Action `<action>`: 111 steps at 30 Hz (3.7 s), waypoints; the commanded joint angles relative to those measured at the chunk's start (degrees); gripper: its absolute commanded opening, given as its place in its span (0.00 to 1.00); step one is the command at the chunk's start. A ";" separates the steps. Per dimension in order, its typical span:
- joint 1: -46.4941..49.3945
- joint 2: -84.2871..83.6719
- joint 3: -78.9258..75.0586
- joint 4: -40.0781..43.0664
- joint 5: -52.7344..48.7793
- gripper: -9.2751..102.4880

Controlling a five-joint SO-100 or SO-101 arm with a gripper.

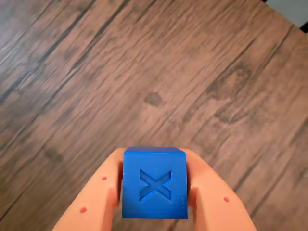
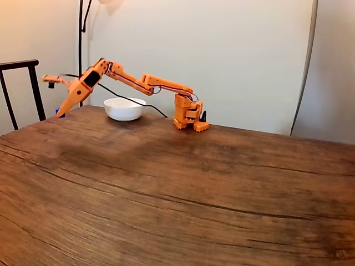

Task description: Grasp the cube and drop it in the bowl

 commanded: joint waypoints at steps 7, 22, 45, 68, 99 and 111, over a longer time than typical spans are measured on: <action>-0.53 10.63 -4.13 11.87 4.66 0.12; 3.25 26.63 -4.04 27.33 10.28 0.12; 12.92 29.36 -3.96 27.69 13.62 0.12; 20.74 68.64 53.70 27.42 13.18 0.12; 33.75 83.06 110.30 -5.01 27.16 0.13; 36.21 83.14 117.95 -9.49 33.31 0.21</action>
